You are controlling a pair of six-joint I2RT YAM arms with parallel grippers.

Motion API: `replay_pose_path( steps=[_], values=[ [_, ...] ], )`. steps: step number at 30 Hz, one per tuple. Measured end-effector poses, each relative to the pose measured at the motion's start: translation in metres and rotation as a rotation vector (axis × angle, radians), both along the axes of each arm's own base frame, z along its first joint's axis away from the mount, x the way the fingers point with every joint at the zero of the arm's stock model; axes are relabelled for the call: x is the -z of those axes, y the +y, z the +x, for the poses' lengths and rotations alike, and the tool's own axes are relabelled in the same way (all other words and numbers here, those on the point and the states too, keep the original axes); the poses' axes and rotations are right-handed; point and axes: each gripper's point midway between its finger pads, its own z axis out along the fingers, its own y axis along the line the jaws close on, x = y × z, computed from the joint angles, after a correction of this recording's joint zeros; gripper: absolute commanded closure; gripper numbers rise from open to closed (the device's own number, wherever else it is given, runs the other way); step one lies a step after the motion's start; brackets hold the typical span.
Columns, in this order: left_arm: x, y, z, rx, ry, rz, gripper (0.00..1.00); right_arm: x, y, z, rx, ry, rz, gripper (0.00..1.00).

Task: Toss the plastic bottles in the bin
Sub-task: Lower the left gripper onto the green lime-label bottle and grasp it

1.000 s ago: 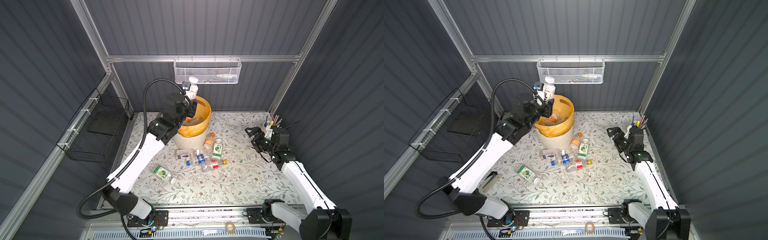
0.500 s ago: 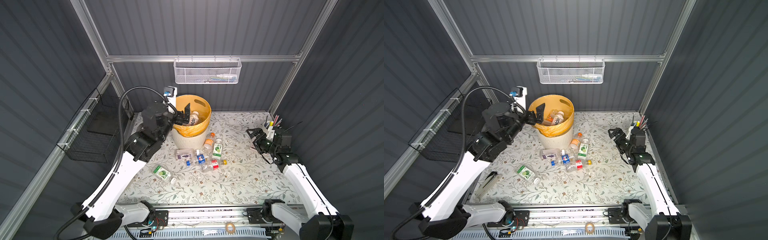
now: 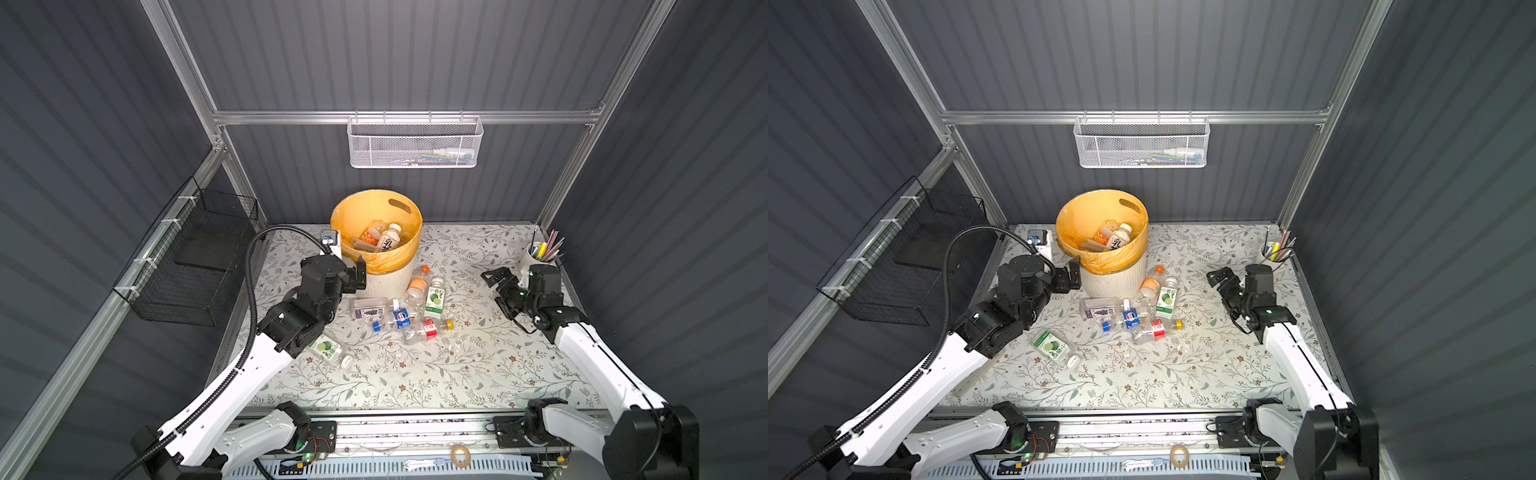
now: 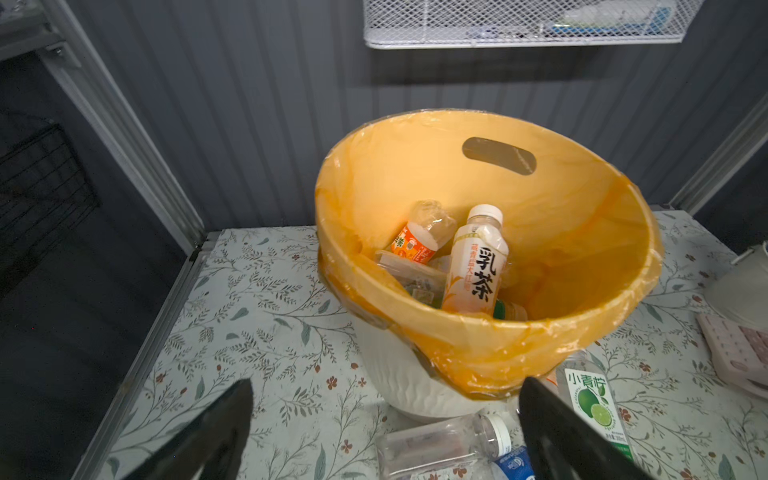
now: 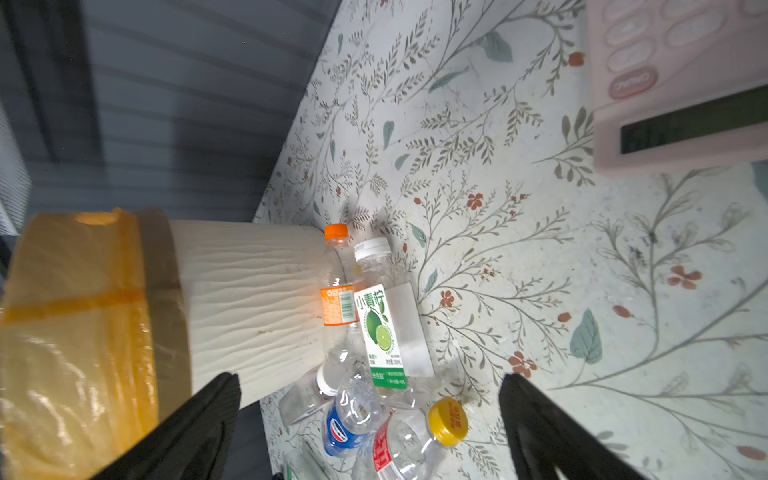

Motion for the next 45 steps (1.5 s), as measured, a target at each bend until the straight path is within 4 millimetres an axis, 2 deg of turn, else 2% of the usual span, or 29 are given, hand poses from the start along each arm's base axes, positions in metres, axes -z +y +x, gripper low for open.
replay_pose_path(
  steps=[5,9,13,19,24,28,33,35,45],
  values=[
    [0.014,0.028,-0.015,-0.128,0.024,-0.080,0.01,0.026,0.031,0.005,-0.083,0.084,-0.059,0.01],
    [0.044,0.045,-0.023,-0.250,0.125,-0.109,0.00,0.034,0.045,0.011,-0.117,0.105,-0.083,0.01],
    [0.084,0.059,-0.035,-0.376,0.253,-0.148,0.00,0.034,0.045,0.014,-0.116,0.100,-0.101,0.01],
    [0.151,0.081,-0.069,-0.554,0.420,-0.227,0.01,0.034,0.040,0.016,-0.096,0.093,-0.127,0.01],
    [0.184,0.094,-0.089,-0.646,0.483,-0.299,0.01,0.033,0.035,0.016,-0.080,0.092,-0.138,0.01],
    [0.208,0.096,-0.092,-0.679,0.535,-0.339,0.01,0.033,0.033,0.016,-0.075,0.093,-0.139,0.01],
    [0.252,0.097,-0.089,-0.720,0.665,-0.391,0.00,0.034,0.030,0.016,-0.073,0.098,-0.139,0.01],
    [0.264,0.097,-0.088,-0.723,0.699,-0.408,0.01,0.033,0.029,0.014,-0.072,0.099,-0.141,0.01],
    [0.292,0.074,-0.073,-0.634,0.793,-0.428,0.03,0.025,0.020,0.012,-0.054,0.077,-0.133,0.01]
  ],
)
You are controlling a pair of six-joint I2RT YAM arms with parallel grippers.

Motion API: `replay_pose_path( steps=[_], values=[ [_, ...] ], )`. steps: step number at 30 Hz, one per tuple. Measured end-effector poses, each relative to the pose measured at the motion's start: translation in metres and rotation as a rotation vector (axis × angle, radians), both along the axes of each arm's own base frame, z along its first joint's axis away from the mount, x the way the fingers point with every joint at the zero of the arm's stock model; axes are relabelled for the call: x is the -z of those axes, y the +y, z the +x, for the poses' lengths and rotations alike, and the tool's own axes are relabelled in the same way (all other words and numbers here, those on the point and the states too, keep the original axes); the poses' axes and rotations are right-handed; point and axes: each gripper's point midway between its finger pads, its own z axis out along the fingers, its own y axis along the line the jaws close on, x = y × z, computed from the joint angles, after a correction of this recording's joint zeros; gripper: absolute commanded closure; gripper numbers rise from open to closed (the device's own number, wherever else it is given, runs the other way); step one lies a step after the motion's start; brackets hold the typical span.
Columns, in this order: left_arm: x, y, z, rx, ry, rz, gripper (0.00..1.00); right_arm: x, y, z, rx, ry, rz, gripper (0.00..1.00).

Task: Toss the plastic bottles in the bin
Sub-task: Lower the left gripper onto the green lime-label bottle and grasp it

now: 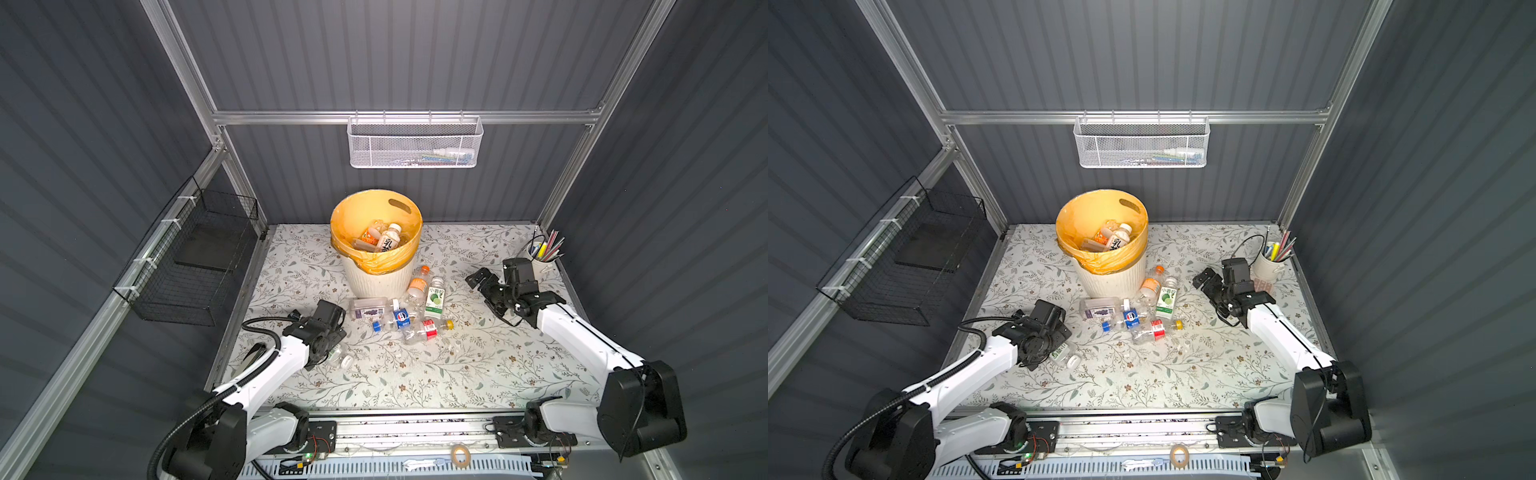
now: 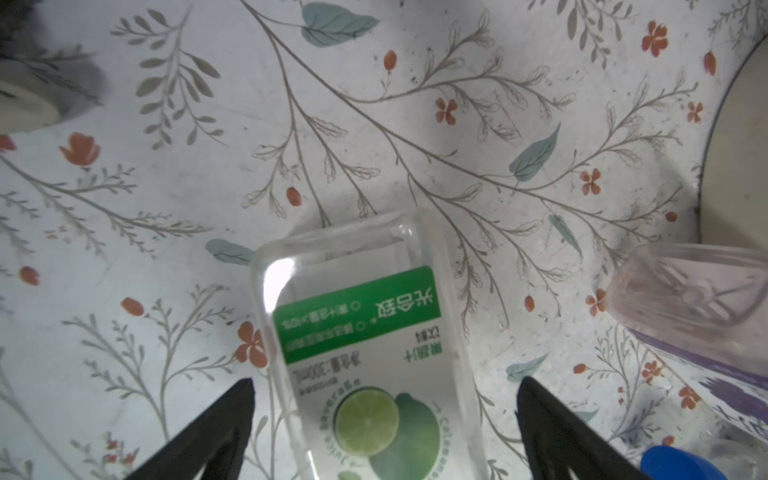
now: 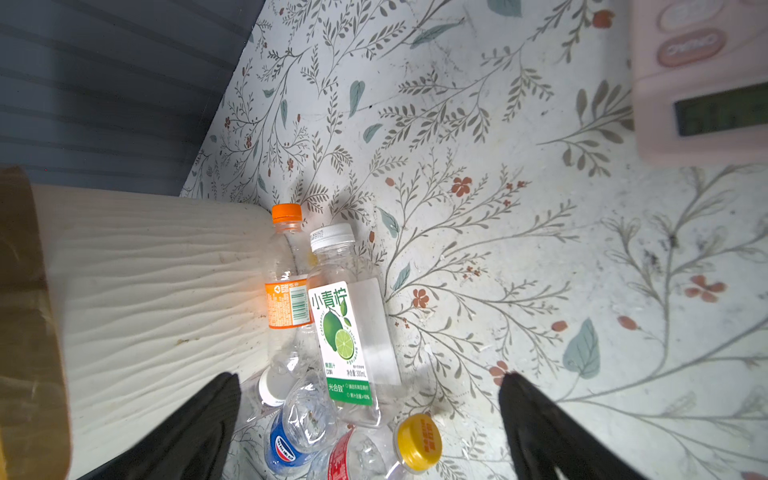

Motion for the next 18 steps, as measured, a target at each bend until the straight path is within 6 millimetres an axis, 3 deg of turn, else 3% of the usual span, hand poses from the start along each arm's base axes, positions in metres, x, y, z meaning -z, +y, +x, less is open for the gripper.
replay_pose_path(
  steps=[10,18],
  values=[
    [0.010,-0.006,0.005,0.042,0.010,-0.009,0.19,0.002,-0.004,0.000,0.003,0.004,0.008,0.01],
    [0.017,-0.009,0.002,0.079,0.028,-0.014,0.16,0.010,-0.011,-0.004,0.017,0.027,0.016,0.01]
  ],
)
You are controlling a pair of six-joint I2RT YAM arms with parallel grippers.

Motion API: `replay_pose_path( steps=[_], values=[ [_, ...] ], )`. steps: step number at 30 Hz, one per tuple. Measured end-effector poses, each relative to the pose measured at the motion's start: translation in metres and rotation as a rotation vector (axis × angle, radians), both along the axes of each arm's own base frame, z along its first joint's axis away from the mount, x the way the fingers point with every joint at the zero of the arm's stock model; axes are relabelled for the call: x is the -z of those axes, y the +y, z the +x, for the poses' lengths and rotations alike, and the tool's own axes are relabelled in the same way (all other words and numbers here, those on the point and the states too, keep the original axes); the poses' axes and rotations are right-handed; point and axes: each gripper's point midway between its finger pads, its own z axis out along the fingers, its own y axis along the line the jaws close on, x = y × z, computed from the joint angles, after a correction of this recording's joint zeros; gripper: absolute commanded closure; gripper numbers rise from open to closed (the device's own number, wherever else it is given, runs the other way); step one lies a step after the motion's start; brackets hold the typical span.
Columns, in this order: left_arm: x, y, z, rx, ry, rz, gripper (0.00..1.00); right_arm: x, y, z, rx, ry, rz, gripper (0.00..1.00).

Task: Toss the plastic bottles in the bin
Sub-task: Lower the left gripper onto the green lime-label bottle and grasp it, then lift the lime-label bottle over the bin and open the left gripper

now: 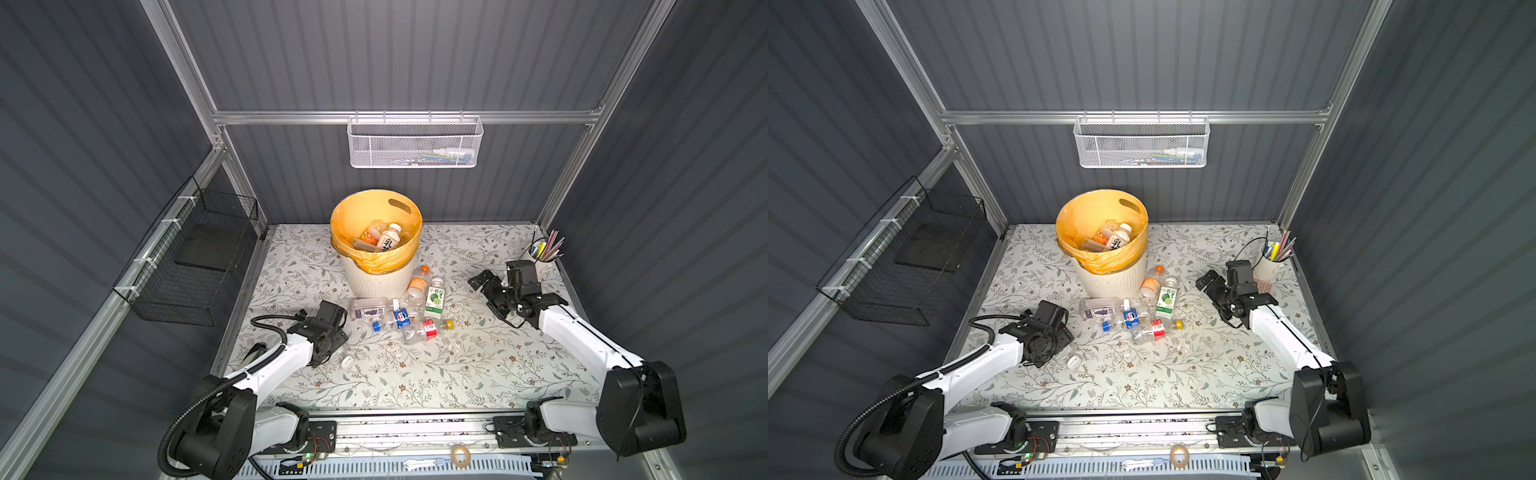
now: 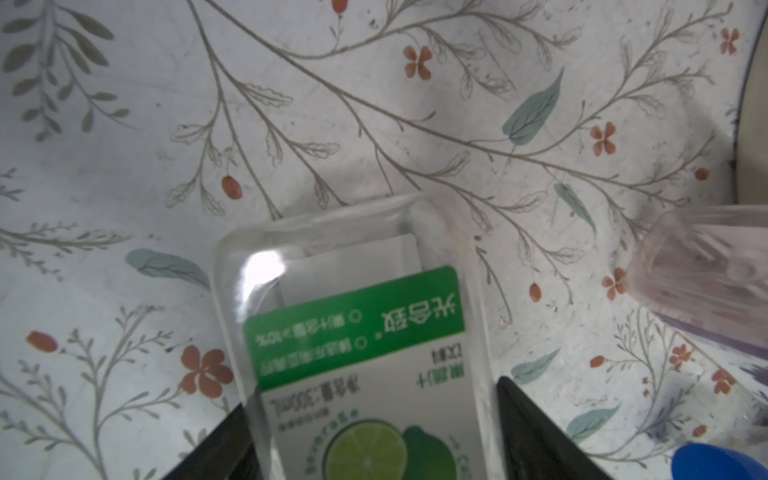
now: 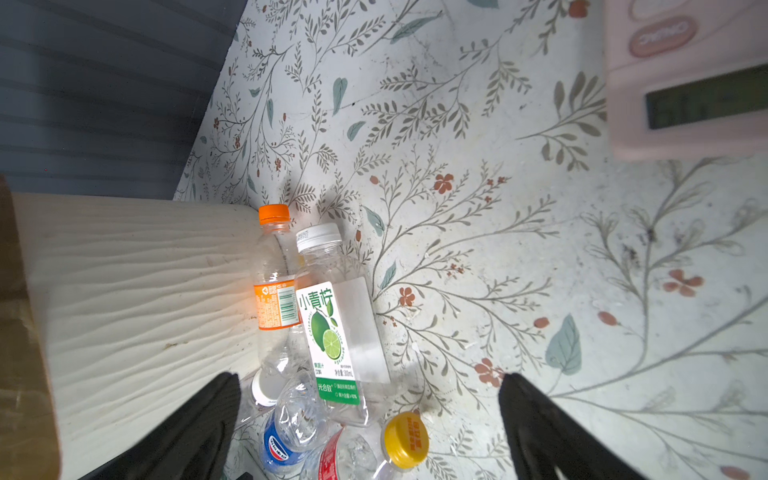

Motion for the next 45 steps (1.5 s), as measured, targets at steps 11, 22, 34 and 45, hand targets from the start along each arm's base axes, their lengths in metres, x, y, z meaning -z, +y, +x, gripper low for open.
replay_pose_path(
  steps=[11,22,34,45],
  values=[
    [0.005,-0.001,-0.001,0.029,0.020,0.013,0.38,0.010,-0.010,-0.005,0.018,0.021,0.015,0.01],
    [-0.146,0.010,0.038,0.022,-0.443,0.013,0.51,0.007,-0.020,-0.002,0.043,-0.001,0.025,0.01],
    [-0.407,-0.051,0.141,0.309,-1.002,0.051,0.50,-0.003,-0.008,0.000,-0.026,-0.051,0.079,0.01],
    [-0.393,-0.127,0.184,0.567,-0.865,0.098,0.01,-0.013,-0.004,-0.002,-0.053,-0.077,0.097,0.01]
  ],
)
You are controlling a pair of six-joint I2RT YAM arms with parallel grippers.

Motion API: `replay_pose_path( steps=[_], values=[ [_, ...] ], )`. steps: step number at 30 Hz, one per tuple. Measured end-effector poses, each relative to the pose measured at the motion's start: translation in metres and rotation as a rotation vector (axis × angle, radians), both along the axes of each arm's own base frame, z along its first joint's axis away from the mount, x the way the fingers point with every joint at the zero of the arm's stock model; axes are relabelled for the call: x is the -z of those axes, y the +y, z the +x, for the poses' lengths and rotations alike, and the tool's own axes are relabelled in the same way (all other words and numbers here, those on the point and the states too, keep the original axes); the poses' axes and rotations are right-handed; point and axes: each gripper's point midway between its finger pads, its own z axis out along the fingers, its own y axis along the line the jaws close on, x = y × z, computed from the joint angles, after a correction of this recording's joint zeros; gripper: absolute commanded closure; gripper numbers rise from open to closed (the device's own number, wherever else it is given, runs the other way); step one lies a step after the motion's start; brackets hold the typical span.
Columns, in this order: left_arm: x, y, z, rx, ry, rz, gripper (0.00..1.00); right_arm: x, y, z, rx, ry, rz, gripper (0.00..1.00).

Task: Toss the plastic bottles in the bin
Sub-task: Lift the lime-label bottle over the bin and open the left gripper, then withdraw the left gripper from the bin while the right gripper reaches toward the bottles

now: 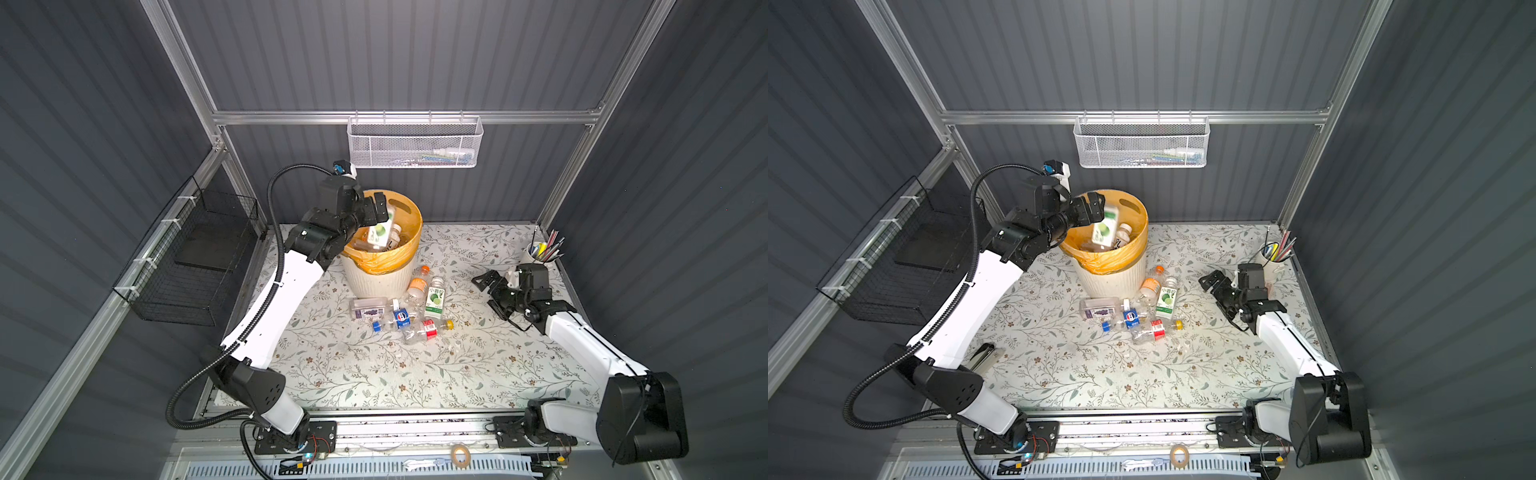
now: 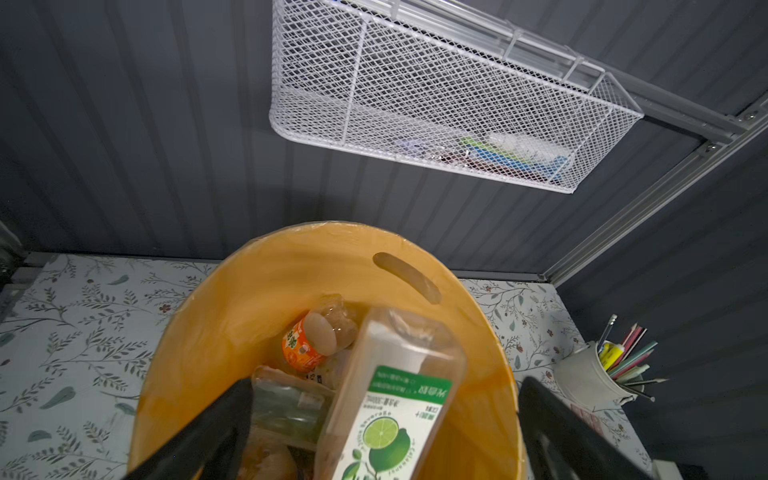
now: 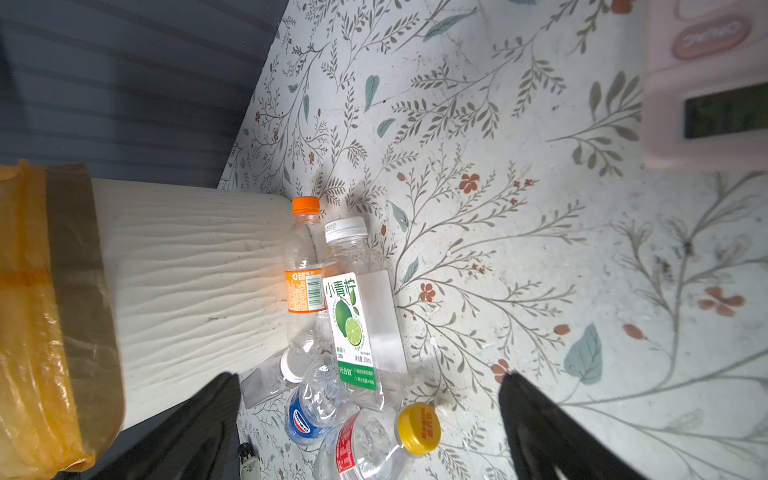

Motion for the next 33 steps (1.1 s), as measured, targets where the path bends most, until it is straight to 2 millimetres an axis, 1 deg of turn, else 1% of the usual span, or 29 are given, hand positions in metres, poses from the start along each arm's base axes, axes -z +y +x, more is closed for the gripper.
replay_pose_path(
  steps=[2,6,7,8,10,13,15,17,19,21,23,25,27,28,30,32,33],
  values=[
    [-0.008,0.017,-0.016,-0.031,-0.026,0.005,0.01,-0.003,0.000,0.000,0.001,-0.009,0.000,0.01],
    [-0.041,0.049,-0.053,-0.092,-0.125,-0.030,0.01,-0.002,-0.001,-0.001,0.008,-0.008,-0.014,0.01],
    [-0.047,0.055,-0.059,-0.106,-0.146,-0.039,0.00,-0.001,0.000,-0.001,0.008,-0.005,-0.021,0.01],
    [-0.050,0.061,-0.066,-0.118,-0.164,-0.049,0.00,0.000,0.002,-0.002,0.005,0.002,-0.028,0.01],
    [-0.043,0.069,-0.074,-0.140,-0.168,-0.055,0.01,0.004,0.008,-0.003,-0.008,0.019,-0.049,0.01],
    [-0.007,0.077,-0.078,-0.174,-0.119,-0.033,0.00,0.010,0.021,0.002,-0.040,0.051,-0.094,0.01],
    [0.026,0.082,-0.079,-0.202,-0.060,0.002,0.00,0.012,0.029,0.006,-0.058,0.067,-0.121,0.01],
    [0.055,0.090,-0.083,-0.235,-0.004,0.038,0.01,0.015,0.038,0.010,-0.076,0.085,-0.152,0.01],
    [0.074,0.100,-0.090,-0.273,0.030,0.060,0.00,0.019,0.046,0.013,-0.093,0.100,-0.183,0.01],
    [0.085,0.112,-0.101,-0.313,0.042,0.067,0.00,0.023,0.052,0.016,-0.109,0.115,-0.218,0.01],
    [0.088,0.123,-0.111,-0.347,0.044,0.065,0.01,0.030,0.062,0.017,-0.136,0.133,-0.257,0.01],
    [0.092,0.130,-0.118,-0.374,0.063,0.060,0.01,0.035,0.071,0.018,-0.162,0.148,-0.287,0.01],
    [0.102,0.133,-0.120,-0.396,0.096,0.057,0.01,0.045,0.080,0.016,-0.188,0.167,-0.312,0.01],
    [0.114,0.133,-0.121,-0.405,0.123,0.057,0.01,0.050,0.084,0.015,-0.200,0.180,-0.321,0.01],
    [0.144,0.134,-0.124,-0.417,0.192,0.074,0.01,0.062,0.089,0.010,-0.220,0.211,-0.338,0.01],
    [0.180,0.136,-0.130,-0.430,0.280,0.098,0.01,0.074,0.094,0.007,-0.238,0.241,-0.357,0.01],
    [0.193,0.136,-0.132,-0.436,0.311,0.107,0.01,0.077,0.096,0.007,-0.245,0.248,-0.364,0.01]
  ],
)
